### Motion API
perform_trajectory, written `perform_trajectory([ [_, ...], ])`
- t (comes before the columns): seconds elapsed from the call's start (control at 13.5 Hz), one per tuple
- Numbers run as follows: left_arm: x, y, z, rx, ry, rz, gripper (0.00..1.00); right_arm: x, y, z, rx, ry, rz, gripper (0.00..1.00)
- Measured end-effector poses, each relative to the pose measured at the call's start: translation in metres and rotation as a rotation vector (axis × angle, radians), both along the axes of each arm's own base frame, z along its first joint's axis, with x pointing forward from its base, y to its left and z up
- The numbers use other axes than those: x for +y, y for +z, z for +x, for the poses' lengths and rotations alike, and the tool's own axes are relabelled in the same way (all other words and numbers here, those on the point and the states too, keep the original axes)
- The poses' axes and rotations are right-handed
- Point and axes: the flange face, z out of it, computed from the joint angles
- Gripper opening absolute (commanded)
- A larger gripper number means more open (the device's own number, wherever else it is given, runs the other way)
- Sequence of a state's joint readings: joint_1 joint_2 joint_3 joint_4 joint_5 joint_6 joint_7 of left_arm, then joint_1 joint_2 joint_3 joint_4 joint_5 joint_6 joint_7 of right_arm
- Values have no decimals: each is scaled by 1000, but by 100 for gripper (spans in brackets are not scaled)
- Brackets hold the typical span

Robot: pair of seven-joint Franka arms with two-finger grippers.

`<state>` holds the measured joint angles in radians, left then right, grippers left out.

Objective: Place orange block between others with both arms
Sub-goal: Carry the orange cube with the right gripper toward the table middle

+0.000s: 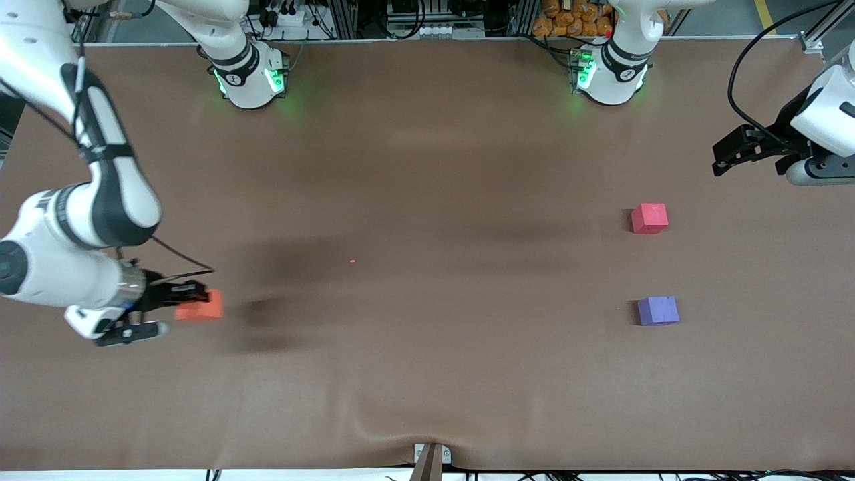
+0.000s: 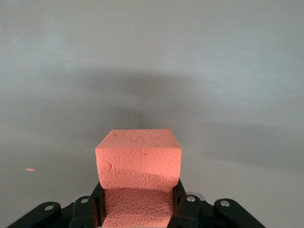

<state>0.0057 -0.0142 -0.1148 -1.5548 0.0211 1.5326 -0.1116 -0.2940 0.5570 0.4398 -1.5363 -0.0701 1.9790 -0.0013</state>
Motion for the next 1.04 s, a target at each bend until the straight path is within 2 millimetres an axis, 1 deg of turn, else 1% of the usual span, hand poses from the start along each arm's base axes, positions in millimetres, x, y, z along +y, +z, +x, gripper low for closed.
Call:
perform_trajectory([
  [0.07, 0, 1, 0, -2, 0, 0, 100, 33, 2, -4, 9, -13, 2, 13],
  [0.22, 0, 1, -1, 6, 1, 1, 100, 108, -4, -19, 34, -64, -11, 14],
  [0.37, 1, 0, -3, 23, 2, 2, 100, 181, -11, -40, 43, -116, -23, 15],
  [0.52, 1, 0, -3, 25, 2, 3, 100, 246, -18, -64, 25, -115, -48, 15],
  [0.59, 1, -1, -3, 26, 1, 3, 100, 275, -25, -77, 4, -102, -68, 15],
  [0.67, 0, -1, -3, 27, 0, 3, 100, 303, -36, -91, -14, -82, -92, 15],
  [0.81, -1, -2, -3, 29, -3, 3, 100, 358, -64, -122, -54, -43, -131, 15],
  [0.89, -3, -3, -3, 30, -5, 3, 100, 379, -79, -136, -70, -36, -134, 15],
  [0.96, -4, -4, -2, 31, -8, 3, 100, 396, -89, -147, -77, -33, -129, 15],
  [1.04, -6, -6, 0, 32, -10, 3, 100, 409, -96, -156, -81, -24, -121, 15],
])
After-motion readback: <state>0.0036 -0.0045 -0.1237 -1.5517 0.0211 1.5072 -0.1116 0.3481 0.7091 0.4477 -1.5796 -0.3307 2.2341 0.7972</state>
